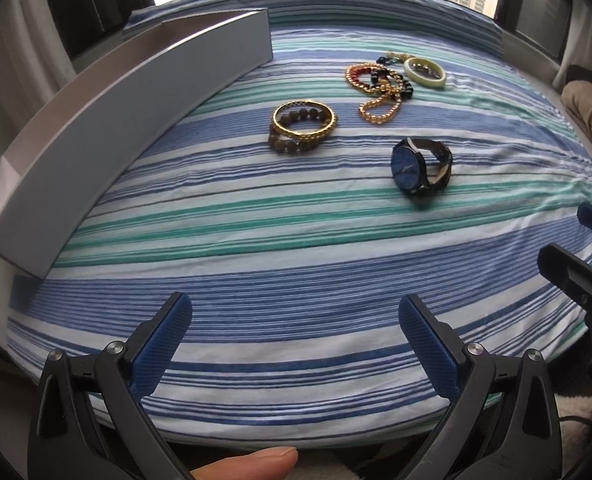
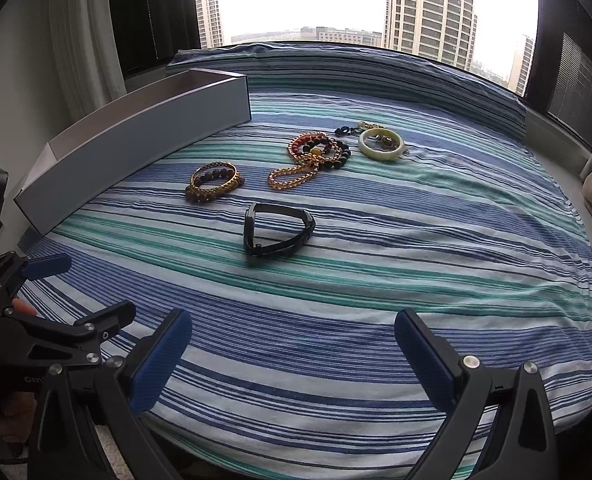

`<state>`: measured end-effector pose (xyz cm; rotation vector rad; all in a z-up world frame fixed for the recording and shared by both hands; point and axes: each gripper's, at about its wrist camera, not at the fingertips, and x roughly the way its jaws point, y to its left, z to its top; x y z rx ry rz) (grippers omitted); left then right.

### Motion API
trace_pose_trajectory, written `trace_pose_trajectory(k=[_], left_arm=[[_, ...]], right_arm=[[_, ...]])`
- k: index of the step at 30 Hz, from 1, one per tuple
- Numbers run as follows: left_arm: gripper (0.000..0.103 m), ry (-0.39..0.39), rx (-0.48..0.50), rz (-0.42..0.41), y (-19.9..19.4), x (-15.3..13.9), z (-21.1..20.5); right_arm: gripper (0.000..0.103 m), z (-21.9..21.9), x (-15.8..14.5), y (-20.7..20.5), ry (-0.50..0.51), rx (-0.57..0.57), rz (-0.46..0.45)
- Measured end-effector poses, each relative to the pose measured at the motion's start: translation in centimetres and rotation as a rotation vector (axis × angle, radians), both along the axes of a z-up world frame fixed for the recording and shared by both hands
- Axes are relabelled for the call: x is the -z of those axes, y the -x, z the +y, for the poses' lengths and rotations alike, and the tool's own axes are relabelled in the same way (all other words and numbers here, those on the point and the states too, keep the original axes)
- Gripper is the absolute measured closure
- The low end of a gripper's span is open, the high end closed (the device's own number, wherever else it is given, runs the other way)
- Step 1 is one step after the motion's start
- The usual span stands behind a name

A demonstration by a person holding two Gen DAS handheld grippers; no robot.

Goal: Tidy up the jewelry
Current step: 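Grasp the gold bangle with the left tool while the right tool grasps the black watch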

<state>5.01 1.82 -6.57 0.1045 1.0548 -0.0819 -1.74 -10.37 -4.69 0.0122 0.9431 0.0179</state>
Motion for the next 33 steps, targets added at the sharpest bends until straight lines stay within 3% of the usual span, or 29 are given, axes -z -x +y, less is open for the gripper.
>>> trace_pose_trajectory(k=[6,12,15,19,27,29,31,33], left_arm=[[0.000,0.028,0.024,0.064,-3.1,0.5,2.3],[0.000,0.075,0.204,0.129,-8.7,0.0,2.4],[0.000,0.070,0.286,0.133,-12.0,0.0,1.4],[0.000,0.087,0.333,0.184,-16.3,1.5,-0.4],[0.001,0.014,0.324,0.254,-20.4,5.1,-3.2],[0.005,0.022,0.315,0.240,-20.4,4.8,-3.1],[0.029,0.022,0.306,0.235,-20.7,4.6,-2.8],[0.033,0.027,0.296,0.228,-20.6,4.3,-2.5]], right_arm=[[0.000,-1.3,1.2,-2.4,-0.061,-0.005,0.080],[0.000,-1.8,3.0,-7.2,-0.164,-0.031,0.191],[0.000,-2.0,3.1,-8.4,-0.195,-0.009,0.190],[0.000,-1.7,3.4,-8.3,-0.205,-0.006,0.181],[0.000,-2.4,4.9,-6.7,-0.177,0.001,0.206],[0.000,-2.4,4.9,-6.5,-0.175,-0.005,0.202],[0.000,-2.2,4.8,-6.4,-0.163,-0.012,0.194],[0.000,-2.1,4.7,-6.4,-0.156,-0.017,0.190]])
